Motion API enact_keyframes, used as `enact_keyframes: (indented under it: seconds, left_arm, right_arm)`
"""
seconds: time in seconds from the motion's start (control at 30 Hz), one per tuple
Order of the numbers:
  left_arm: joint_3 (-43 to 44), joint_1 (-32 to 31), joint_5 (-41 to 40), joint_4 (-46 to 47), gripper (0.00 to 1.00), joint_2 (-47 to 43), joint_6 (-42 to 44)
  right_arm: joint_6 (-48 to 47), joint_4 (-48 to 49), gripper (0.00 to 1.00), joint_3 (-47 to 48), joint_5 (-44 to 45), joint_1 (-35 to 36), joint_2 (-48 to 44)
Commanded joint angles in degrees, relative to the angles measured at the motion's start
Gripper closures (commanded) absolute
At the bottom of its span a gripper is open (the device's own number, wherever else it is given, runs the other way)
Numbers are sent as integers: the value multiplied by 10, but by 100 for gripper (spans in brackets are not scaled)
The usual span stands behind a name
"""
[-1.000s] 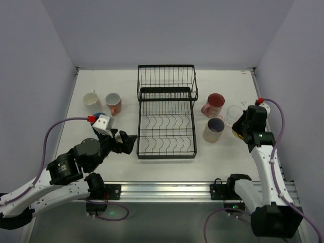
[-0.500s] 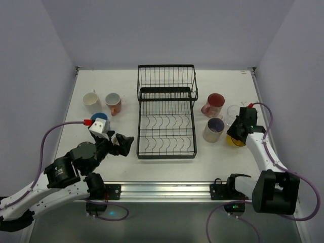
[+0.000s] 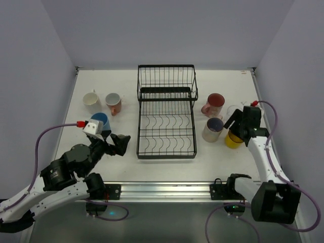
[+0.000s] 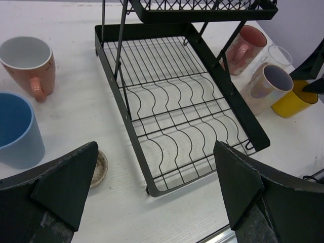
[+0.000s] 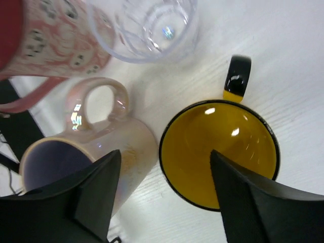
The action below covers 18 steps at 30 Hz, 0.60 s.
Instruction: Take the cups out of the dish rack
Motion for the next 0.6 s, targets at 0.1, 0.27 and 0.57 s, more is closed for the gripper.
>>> enact_keyframes:
  seconds: [0.1,0.27,0.57]
  left_arm:
    - [5,-1,-16,4,0,3,20]
    - [28,-1,-9,6,0,9,26]
    - [185,-1,54,58,0,82,83]
  right_arm:
    - [-18,-19,5,61,-41,-3,-162]
    - [-38,10,1,97,-193,-2,-342]
    - [4,73,1,206,-280,-2,-482]
